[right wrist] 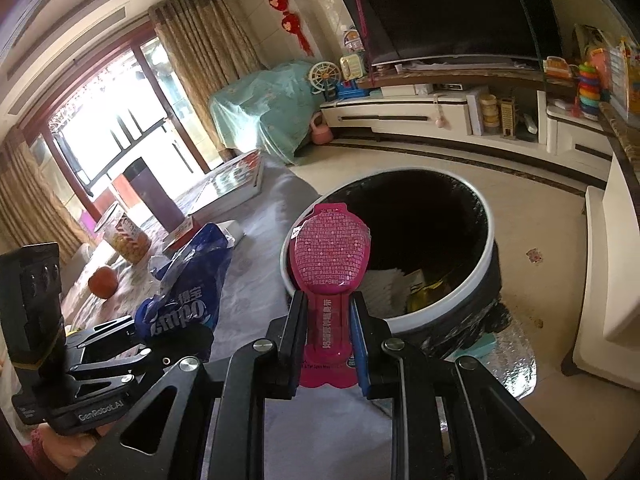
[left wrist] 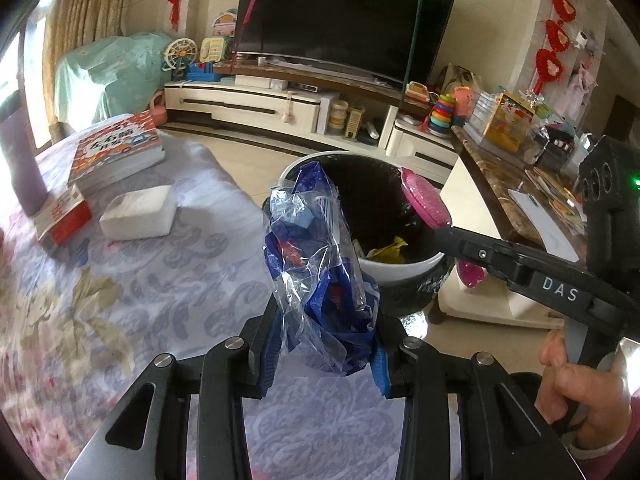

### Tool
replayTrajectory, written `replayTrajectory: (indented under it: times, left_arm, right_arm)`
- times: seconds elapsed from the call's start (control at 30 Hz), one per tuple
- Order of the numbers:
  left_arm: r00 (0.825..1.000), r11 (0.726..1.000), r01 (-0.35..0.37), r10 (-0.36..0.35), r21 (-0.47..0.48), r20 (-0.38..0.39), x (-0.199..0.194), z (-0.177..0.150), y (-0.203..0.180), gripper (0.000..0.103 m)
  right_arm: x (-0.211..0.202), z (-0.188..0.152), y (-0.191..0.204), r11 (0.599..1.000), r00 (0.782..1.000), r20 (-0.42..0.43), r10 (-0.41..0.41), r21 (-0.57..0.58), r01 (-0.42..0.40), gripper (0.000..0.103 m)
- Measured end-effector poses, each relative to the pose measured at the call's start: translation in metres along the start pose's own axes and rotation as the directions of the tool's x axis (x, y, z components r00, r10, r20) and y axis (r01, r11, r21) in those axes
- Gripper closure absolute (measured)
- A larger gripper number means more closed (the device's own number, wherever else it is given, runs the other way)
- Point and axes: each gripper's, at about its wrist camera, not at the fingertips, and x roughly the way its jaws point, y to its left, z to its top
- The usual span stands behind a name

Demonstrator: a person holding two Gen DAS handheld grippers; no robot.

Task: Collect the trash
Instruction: 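Carry the blue bag and pink brush over the bin with both tools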

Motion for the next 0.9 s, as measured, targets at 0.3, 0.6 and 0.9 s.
replayTrajectory:
  times: [0.3,0.6,0.9]
  left_arm:
    - [1.000,1.000,0.004,-0.003,0.027,-0.012,0.018,0.022,-0.011,0.067]
    - [1.000,0.999,0.000,0.000,0.044,-0.020,0.037,0.041,-0.019,0.067]
    - [0.999,0.998,0.002,0.000,0.058,-0.035,0.054,0.054,-0.025,0.067]
  right_arm:
    - [0.006,0.016,-0.020,0.999,0.999,-0.001,-0.033,0.014,0.033,0.082]
    - [0.016,0.029,-0.036,0.998,0.999,-0.009,-0.048,0.027,0.049,0.082]
    - [0.025,0.041,-0.043,0.998,0.998,-0.019,-0.060,0.031,0.061,0.082]
